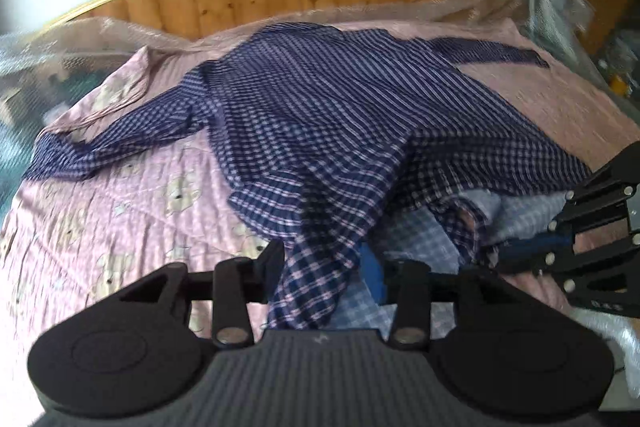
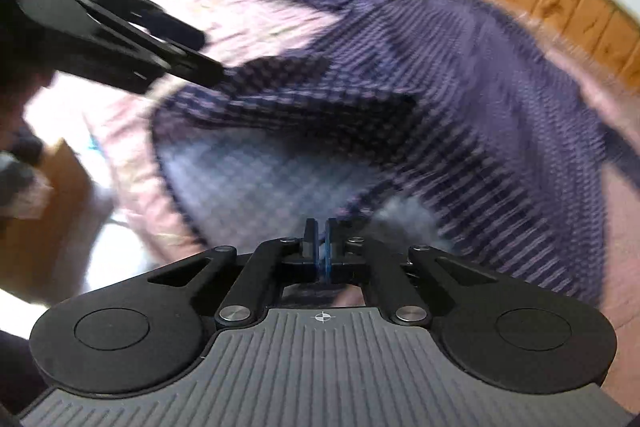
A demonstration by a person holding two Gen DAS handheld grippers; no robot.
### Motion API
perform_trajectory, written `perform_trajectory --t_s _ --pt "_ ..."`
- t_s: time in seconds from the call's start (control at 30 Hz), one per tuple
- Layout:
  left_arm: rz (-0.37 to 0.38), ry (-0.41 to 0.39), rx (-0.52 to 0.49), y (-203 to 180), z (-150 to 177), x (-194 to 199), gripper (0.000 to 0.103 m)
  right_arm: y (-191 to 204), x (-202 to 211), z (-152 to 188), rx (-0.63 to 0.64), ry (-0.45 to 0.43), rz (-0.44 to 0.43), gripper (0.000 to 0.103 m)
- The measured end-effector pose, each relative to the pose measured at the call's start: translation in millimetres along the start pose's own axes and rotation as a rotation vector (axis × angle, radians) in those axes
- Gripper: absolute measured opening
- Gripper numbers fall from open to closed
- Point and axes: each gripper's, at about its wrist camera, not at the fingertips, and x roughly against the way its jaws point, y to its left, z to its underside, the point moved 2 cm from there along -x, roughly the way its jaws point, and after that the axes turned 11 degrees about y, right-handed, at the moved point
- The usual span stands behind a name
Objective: Fold clothes
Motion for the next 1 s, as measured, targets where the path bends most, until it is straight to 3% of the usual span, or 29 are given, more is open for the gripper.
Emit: perform_trajectory --t_s 0.07,0.1,0.13,0.2,0.23,0.3,0.4,0.5,0.67,0.7,0.77,0.83,0.9,1.0 --pt "-0.014 0.014 -0.048 -8.4 0.2 -7.5 0.043 0.8 -1.1 7.4 -0.017 0.014 -0.066 0.002" --pt "-0.019 0.017 -0.064 -11.6 0.5 -9.6 0.043 1.9 -2.3 15.2 0.012 0.004 -0.022 0.011" --pt "-0.02 0.02 -0.073 -14.3 0.5 -11.7 0.043 3.0 -3.4 22.9 0.04 -0.005 0.022 0.033" --pt "-0.018 0.025 -0.086 -19.1 0.6 -15.2 0.043 5.3 -5.5 38.4 0.096 -0.023 0.11 0.048" --pt "-0.002 0.027 -0.082 -20.1 0.5 -15.3 0.043 6.3 -7.8 46.0 0.132 -0.027 0.158 0.048" --pt "0.054 0.024 -0.077 -23.8 -1.8 -14.8 0.043 7.5 -22.3 59.2 0.259 0.014 0.278 0.046" --pt "0.243 0.033 -0.058 -35.7 -7.1 -15.8 0.043 2.9 -34.3 67.1 0.328 0.023 0.285 0.045" --pt "0.403 0.095 -0.014 -53.7 -13.1 -38.1 0.043 -2.2 -28.8 63.3 0.307 0.024 0.275 0.04" --pt "0.366 0.196 0.073 -71.5 -17.9 -90.8 0.03 -16.6 -19.7 68.7 0.217 0.027 0.239 0.04" --pt "0.365 0.206 0.096 -71.6 -19.0 -96.4 0.016 -19.6 -20.9 70.9 0.214 0.034 0.223 0.038" --pt "0.38 0.234 0.129 -67.5 -21.8 -97.2 0.009 -25.7 -23.2 75.2 0.206 0.047 0.192 0.025" --pt "0.47 0.283 0.195 -57.1 -22.5 -93.0 0.008 -29.8 -19.5 76.1 0.203 0.053 0.157 0.0" --pt "0.595 0.35 0.302 -42.0 -18.1 -87.3 0.006 -32.6 -4.3 73.0 0.206 0.046 0.119 0.0" --pt "0.652 0.441 0.378 -33.5 -1.8 -92.2 0.005 -36.6 16.4 82.3 0.213 0.068 0.063 0.0"
